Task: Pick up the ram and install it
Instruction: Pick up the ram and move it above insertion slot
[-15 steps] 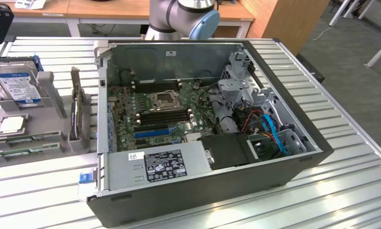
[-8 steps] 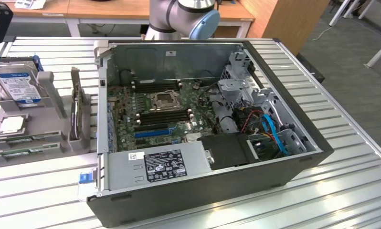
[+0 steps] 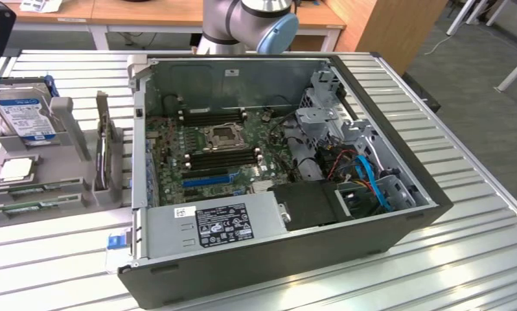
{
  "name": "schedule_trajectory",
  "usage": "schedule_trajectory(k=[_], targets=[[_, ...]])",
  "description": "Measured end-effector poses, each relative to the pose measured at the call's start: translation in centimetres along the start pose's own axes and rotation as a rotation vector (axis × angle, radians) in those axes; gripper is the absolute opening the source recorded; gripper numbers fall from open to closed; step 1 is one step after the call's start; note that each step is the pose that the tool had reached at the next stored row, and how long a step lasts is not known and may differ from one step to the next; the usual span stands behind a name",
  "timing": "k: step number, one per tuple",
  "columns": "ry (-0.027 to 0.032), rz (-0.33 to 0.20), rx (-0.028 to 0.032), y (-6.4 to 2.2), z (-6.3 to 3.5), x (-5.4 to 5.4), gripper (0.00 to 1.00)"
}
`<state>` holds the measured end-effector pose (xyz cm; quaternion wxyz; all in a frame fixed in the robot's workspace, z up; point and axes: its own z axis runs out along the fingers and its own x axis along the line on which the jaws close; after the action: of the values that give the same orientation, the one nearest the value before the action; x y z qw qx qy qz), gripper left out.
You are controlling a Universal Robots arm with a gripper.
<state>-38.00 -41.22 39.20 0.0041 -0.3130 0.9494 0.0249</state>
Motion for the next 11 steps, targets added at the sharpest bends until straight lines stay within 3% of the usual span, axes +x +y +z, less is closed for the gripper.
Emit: schedule_trajectory(k=[11], targets=[[0.0071, -0.160, -0.0038, 0.00, 0.00, 0.00, 0.10]])
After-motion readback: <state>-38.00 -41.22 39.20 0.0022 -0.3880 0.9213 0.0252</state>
